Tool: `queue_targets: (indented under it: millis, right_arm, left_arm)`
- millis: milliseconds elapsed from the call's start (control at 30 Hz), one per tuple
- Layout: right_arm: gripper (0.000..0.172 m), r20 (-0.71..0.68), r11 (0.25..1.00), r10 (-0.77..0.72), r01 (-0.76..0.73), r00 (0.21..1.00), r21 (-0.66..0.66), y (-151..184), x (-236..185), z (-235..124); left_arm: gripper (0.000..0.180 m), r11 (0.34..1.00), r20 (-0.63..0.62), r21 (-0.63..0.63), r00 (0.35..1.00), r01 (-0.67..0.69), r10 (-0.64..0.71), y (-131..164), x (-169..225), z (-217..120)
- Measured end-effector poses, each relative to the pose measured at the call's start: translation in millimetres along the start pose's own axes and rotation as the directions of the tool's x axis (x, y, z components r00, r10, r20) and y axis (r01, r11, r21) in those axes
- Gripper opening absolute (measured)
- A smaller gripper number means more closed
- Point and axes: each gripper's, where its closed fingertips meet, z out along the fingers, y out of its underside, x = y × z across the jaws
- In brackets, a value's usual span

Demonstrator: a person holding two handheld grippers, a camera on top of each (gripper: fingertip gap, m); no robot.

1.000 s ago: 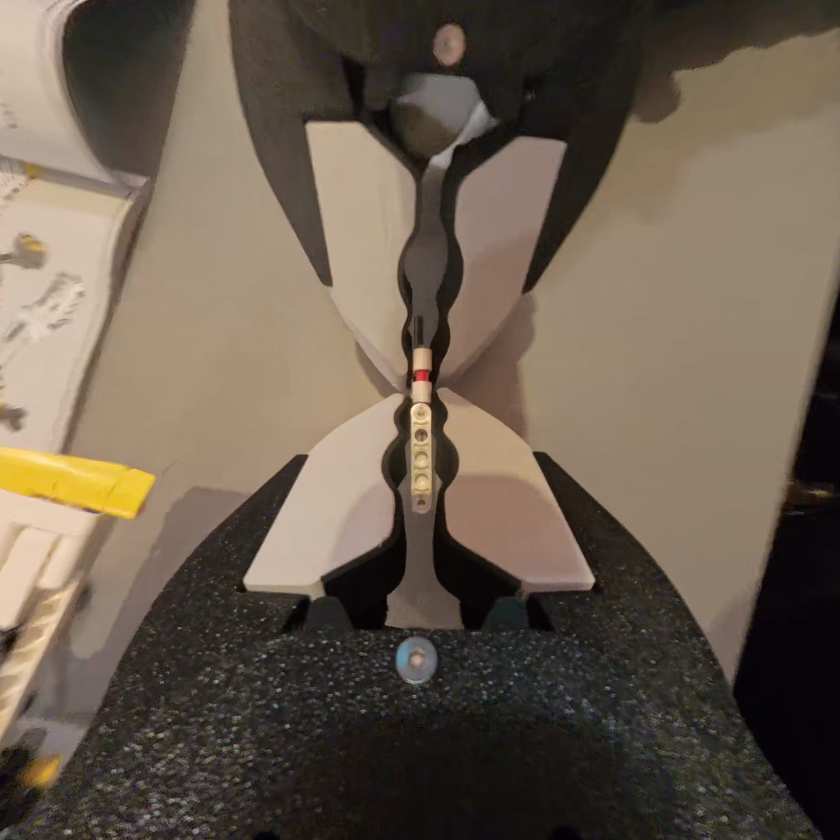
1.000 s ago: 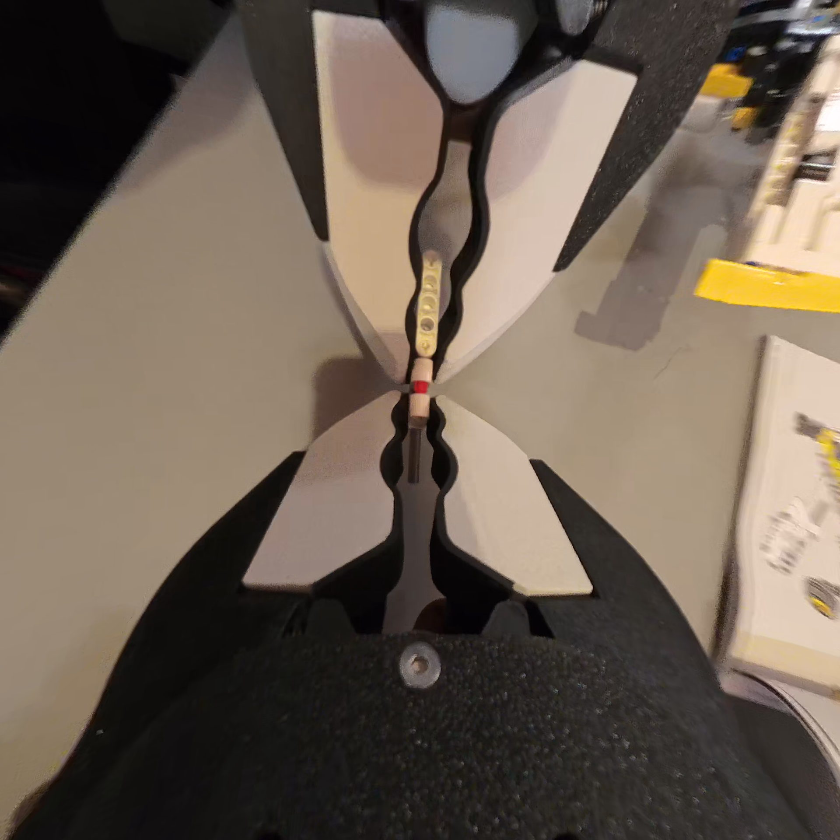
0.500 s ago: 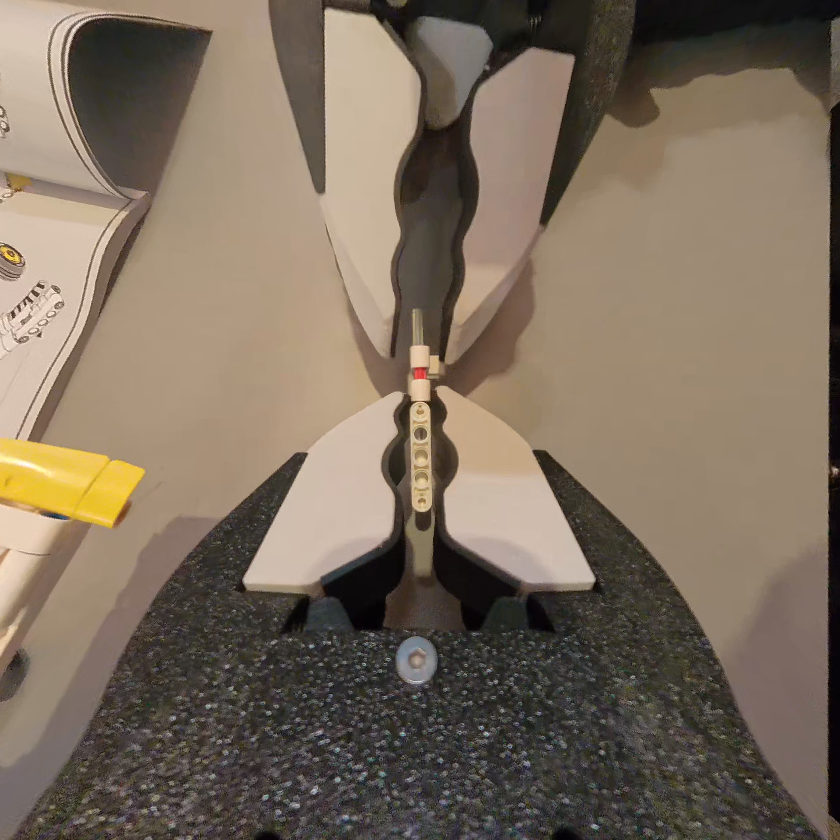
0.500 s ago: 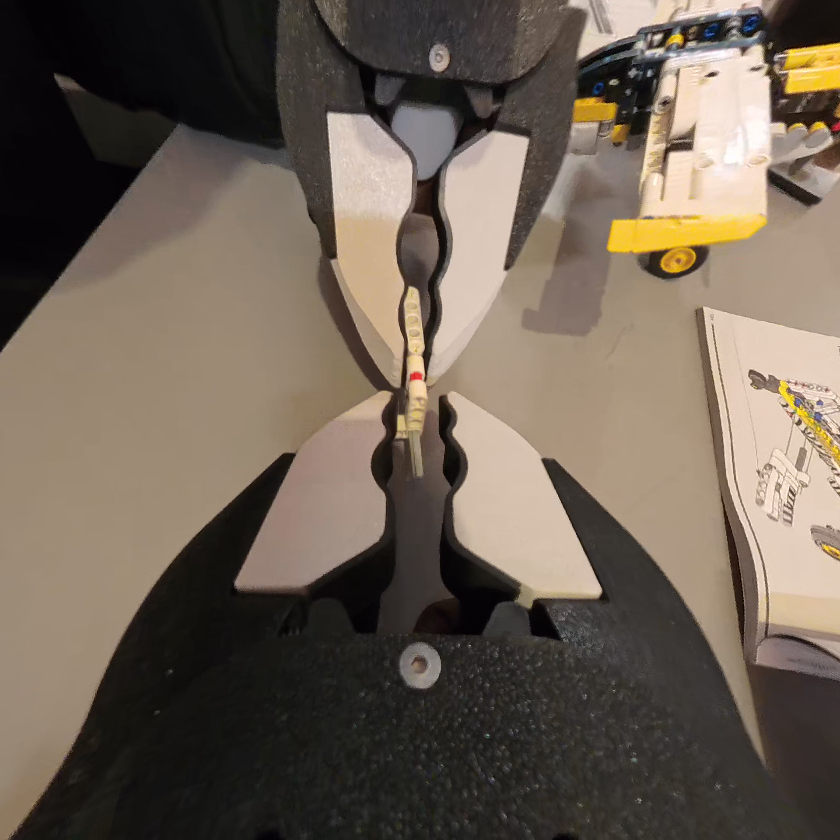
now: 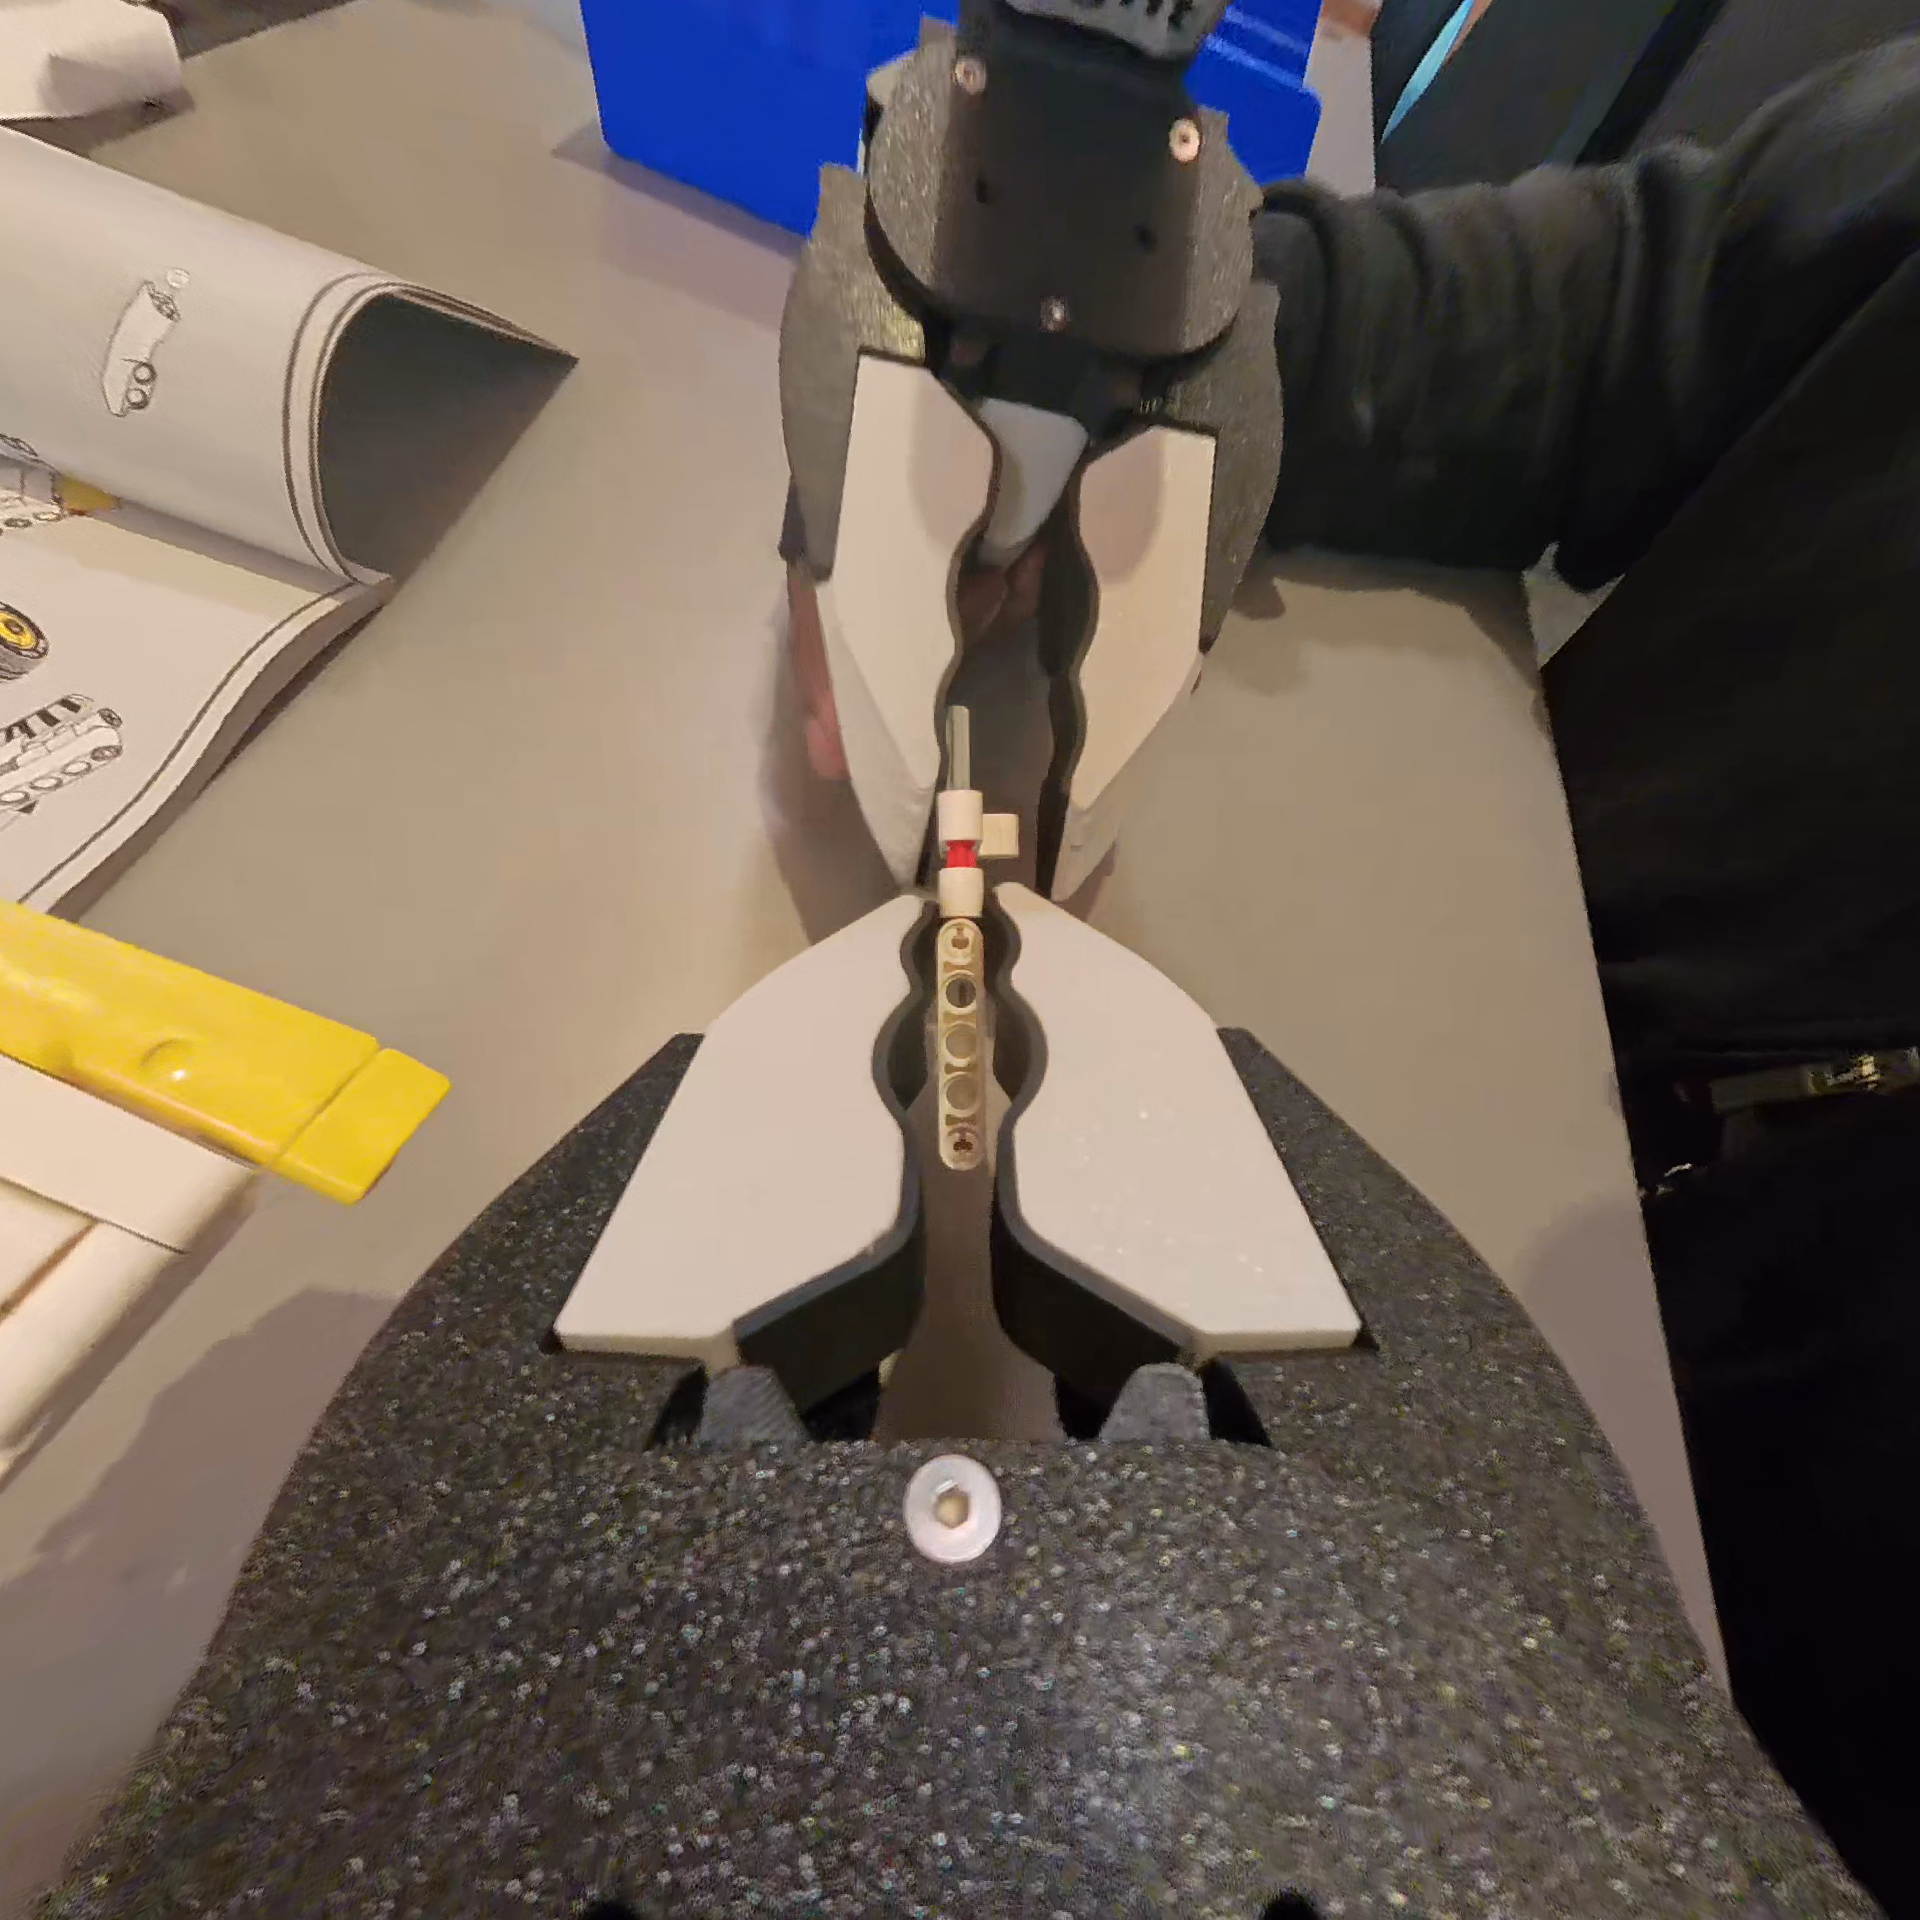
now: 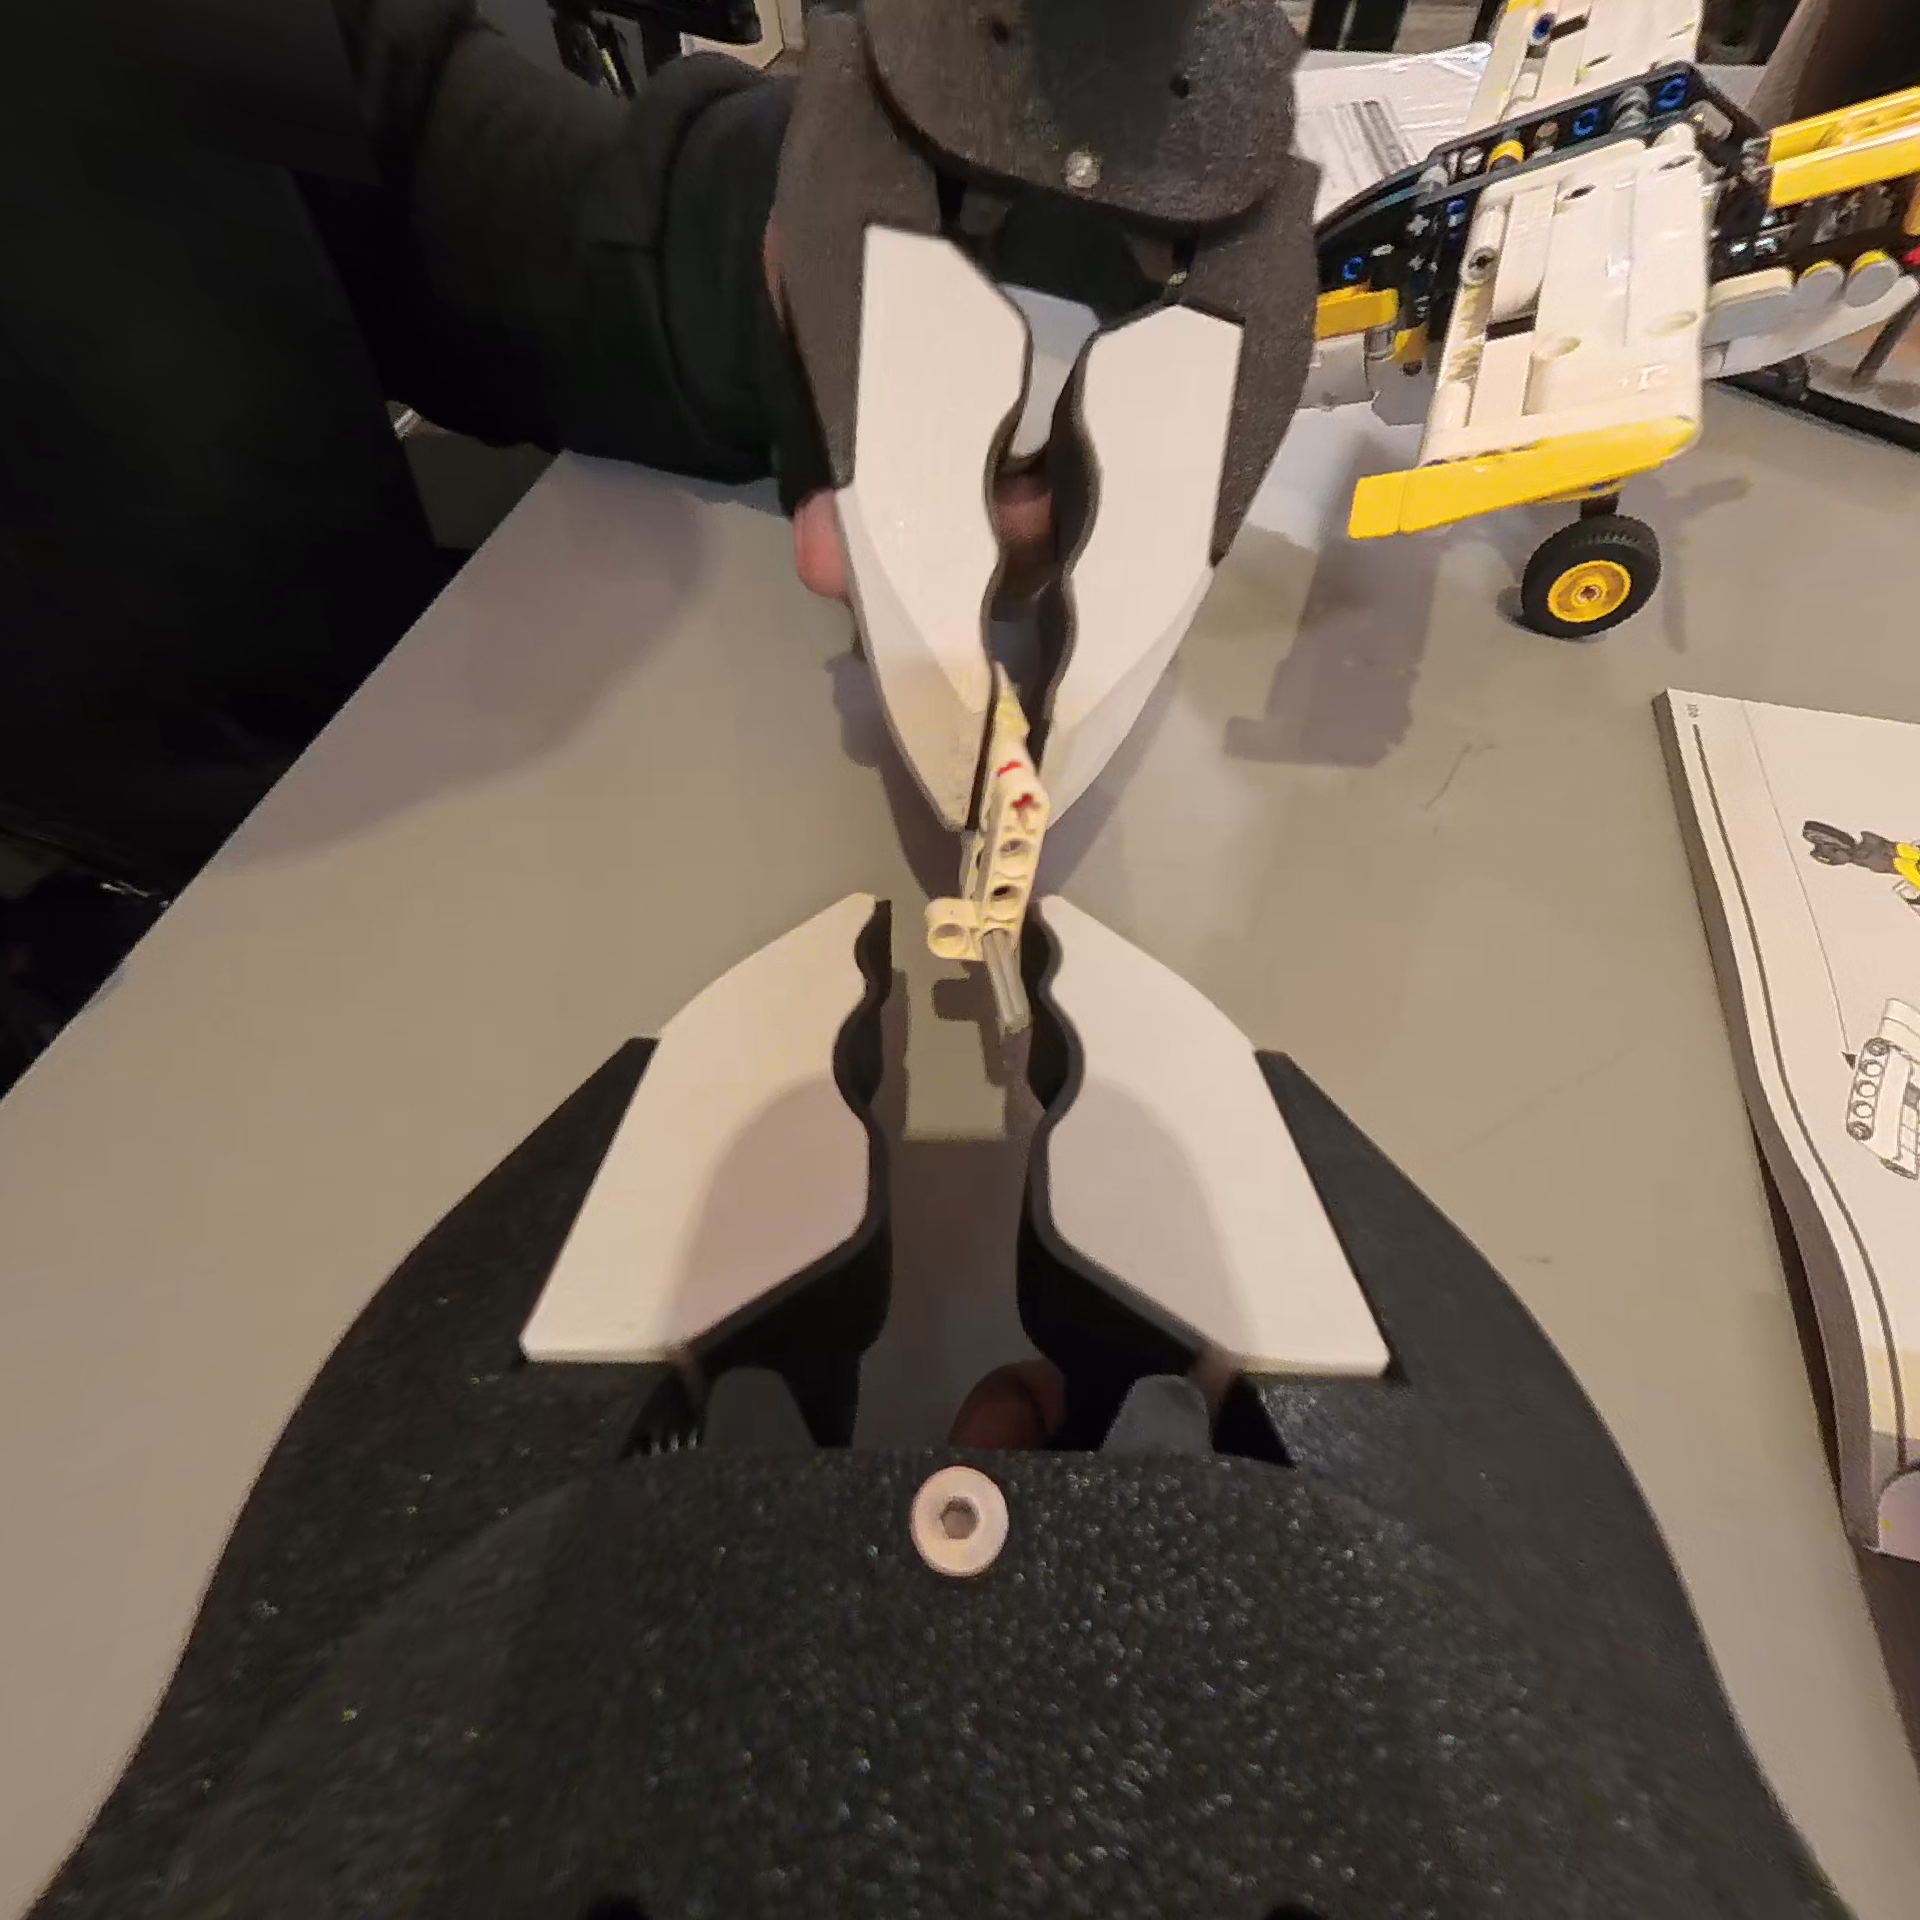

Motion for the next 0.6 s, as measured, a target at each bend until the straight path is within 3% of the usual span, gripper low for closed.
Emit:
queue_targets:
  millis: [233, 467, 600]
  right_arm:
    - [0.017, -0.008, 0.999, 0.019, -0.019, 1.0, 0.033, -4, 5, -1]
    - [0.017, -0.015, 0.999, 0.018, -0.017, 1.0, 0.04, -6, 4, 1]
    - [0.017, -0.017, 0.999, 0.017, -0.017, 1.0, 0.036, -6, 4, 2]
  left_arm:
    - [0.008, 0.996, -0.013, 0.07, 0.999, 0.047, -0.046, -5, -2, 0]
    - [0.023, 0.999, 0.031, -0.05, 1.0, 0.001, 0.0, 15, -4, 7]
    - [0.008, 0.998, 0.036, -0.048, 0.998, -0.05, 0.052, 15, -2, 13]
